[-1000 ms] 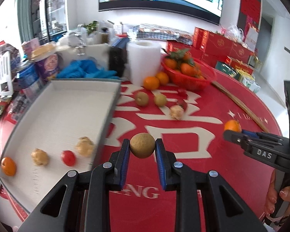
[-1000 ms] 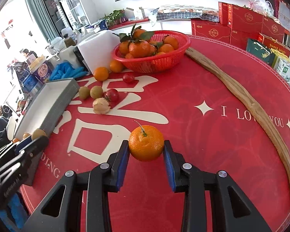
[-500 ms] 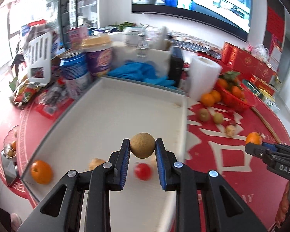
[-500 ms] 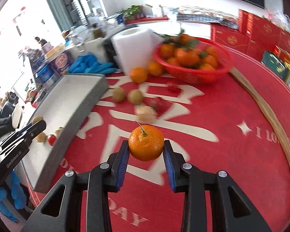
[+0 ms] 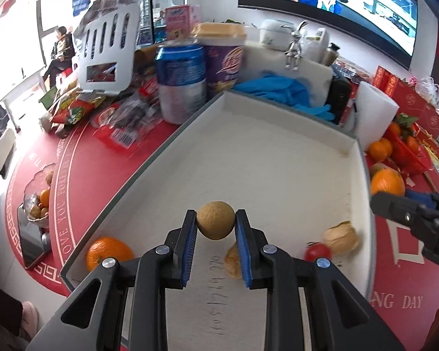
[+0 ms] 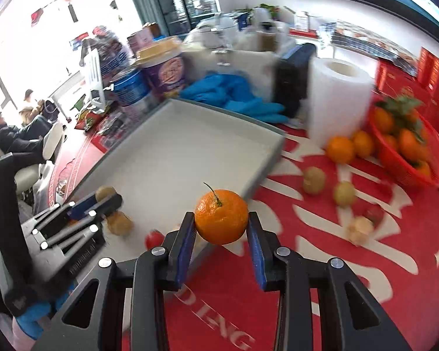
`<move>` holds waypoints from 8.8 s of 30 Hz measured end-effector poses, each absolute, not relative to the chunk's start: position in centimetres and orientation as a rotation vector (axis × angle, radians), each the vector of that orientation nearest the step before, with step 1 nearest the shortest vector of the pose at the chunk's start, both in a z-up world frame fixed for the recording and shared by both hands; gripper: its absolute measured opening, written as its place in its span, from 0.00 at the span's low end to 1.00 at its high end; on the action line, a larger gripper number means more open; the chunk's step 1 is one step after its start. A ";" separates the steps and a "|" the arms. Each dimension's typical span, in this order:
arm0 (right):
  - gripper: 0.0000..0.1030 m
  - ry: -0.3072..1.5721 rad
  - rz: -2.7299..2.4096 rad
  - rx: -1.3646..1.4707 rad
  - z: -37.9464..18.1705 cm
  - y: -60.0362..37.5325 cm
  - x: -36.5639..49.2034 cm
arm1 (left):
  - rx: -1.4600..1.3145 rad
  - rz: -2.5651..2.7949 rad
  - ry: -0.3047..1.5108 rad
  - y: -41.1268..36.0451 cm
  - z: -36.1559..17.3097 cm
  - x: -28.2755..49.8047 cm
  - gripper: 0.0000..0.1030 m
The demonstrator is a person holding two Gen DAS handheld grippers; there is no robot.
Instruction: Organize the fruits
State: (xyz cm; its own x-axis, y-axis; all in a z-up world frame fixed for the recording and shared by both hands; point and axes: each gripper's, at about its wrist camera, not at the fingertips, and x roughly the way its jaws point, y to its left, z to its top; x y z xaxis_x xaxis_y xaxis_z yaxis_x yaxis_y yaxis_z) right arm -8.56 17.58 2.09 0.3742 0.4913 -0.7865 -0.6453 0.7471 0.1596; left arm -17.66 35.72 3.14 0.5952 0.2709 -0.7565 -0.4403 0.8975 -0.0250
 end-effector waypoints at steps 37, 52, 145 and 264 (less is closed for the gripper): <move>0.99 0.912 0.739 -0.206 2.4 20.5 -8.2 | -0.194 0.454 0.811 35.0 3.5 -18.7 0.77; 0.99 0.980 0.412 -0.133 -0.4 7.5 -4.7 | -0.118 0.303 0.793 29.3 6.7 -17.3 0.77; 1.00 0.923 0.215 -0.133 -2.7 -6.3 -6.9 | -0.092 -0.059 0.903 16.7 1.7 -15.7 0.77; 0.23 0.905 0.347 -0.034 -1.6 -6.2 -7.8 | -0.044 0.036 0.826 15.9 4.3 -15.5 0.22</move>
State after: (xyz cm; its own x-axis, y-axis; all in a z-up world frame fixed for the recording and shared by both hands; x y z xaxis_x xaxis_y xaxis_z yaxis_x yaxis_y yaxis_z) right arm -7.83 -6.24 -1.59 0.5656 0.2809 -0.7753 -0.3096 0.9438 0.1161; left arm -15.47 15.90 4.25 0.6775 0.0146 -0.7354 -0.0491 0.9985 -0.0254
